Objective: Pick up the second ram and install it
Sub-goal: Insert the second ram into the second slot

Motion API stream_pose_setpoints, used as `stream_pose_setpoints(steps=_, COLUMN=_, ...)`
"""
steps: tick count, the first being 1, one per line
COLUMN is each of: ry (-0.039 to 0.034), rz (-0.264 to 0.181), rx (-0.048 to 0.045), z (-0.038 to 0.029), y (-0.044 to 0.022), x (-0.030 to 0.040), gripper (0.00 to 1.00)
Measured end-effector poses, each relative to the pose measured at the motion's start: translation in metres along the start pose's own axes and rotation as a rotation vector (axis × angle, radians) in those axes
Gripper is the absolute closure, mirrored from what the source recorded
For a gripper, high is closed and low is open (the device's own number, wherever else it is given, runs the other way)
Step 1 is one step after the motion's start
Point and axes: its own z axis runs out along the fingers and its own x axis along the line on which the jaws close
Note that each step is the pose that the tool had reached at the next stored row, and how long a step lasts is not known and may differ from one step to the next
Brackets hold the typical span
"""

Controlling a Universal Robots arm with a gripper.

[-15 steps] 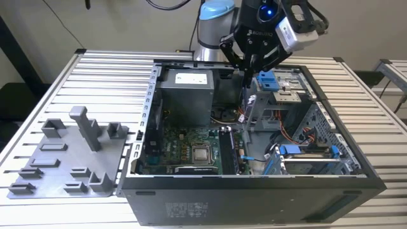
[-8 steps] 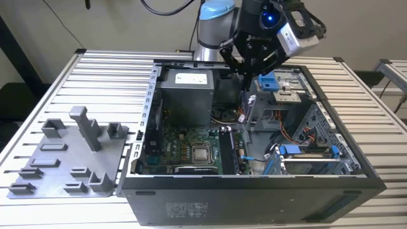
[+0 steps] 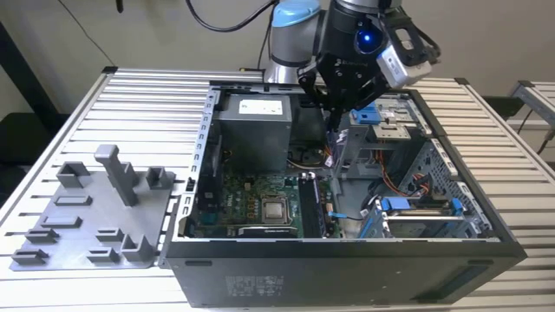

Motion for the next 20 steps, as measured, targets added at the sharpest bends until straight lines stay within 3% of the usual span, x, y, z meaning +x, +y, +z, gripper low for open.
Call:
stream_pose_setpoints(steps=16, ry=-0.0034, rz=-0.002, rx=0.0001, z=0.0283, y=-0.0012, x=0.0029, gripper=0.87)
stream_pose_setpoints(steps=20, ry=-0.0110, rz=-0.011, rx=0.0182, z=0.0297, y=-0.0013, x=0.0030, gripper=0.87)
